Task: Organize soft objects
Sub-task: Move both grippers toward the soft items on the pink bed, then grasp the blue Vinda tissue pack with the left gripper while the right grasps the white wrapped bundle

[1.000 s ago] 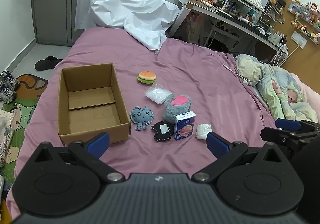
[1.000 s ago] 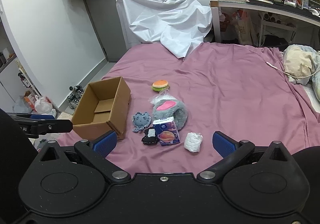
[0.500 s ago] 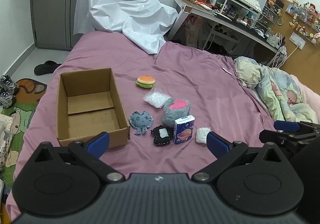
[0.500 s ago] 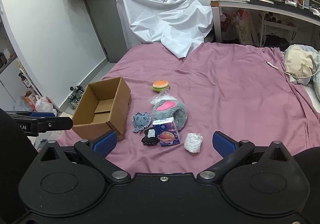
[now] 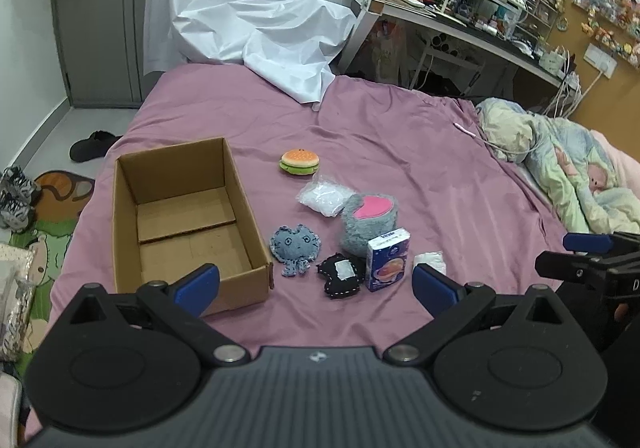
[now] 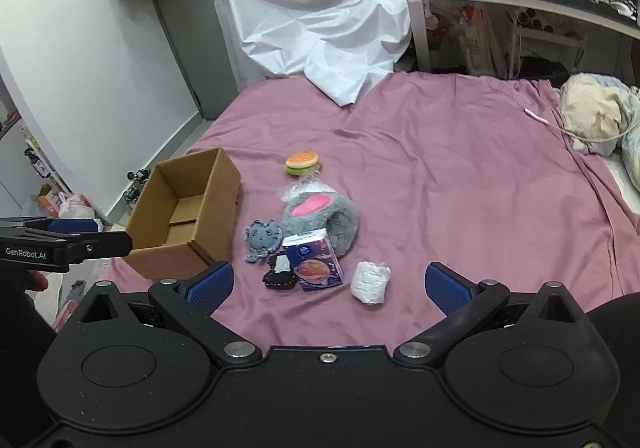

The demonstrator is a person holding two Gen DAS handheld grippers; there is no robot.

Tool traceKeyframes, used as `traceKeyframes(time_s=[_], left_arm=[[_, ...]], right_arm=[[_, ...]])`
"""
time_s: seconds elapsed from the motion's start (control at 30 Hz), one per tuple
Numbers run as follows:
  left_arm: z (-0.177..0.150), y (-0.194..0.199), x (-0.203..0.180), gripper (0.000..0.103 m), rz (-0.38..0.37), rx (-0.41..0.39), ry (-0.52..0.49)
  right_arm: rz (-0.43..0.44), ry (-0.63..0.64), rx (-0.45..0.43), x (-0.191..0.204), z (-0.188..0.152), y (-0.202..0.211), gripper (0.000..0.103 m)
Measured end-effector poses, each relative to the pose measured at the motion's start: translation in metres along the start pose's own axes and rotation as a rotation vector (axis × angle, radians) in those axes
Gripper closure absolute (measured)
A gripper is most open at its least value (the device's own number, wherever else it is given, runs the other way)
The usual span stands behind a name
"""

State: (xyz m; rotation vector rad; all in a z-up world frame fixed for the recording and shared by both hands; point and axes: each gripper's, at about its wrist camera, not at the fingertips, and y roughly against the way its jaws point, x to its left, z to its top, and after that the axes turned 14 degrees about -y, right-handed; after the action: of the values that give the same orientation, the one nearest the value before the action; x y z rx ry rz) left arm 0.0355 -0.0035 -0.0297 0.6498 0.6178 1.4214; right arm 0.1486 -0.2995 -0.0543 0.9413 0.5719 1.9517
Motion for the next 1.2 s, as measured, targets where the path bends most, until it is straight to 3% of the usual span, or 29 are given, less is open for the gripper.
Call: traceKeyframes(time_s=[0.33, 0.77, 1.07, 1.2], left_arm=[[0.003, -0.032, 0.016, 0.001, 0.000, 0.018, 0.025], [0.012, -0.081, 0.003, 0.003, -0.065, 0.066, -0.127], [0.016, -0.123, -0.013, 0.014, -0.164, 0.062, -0.217], [0.016, -0.142, -0.018, 0.021, -0.220, 0.072, -0.209]], right_arm=[[-0.032, -0.041, 0.029, -0.016, 0.006, -0.022, 0.000], [-0.067, -0.101, 0.094, -0.035, 0.012, -0.057, 0.002], [-0.085, -0.130, 0.134, -0.037, 0.015, -0.081, 0.017], [-0.099, -0.148, 0.159, -0.037, 0.014, -0.092, 0.022]])
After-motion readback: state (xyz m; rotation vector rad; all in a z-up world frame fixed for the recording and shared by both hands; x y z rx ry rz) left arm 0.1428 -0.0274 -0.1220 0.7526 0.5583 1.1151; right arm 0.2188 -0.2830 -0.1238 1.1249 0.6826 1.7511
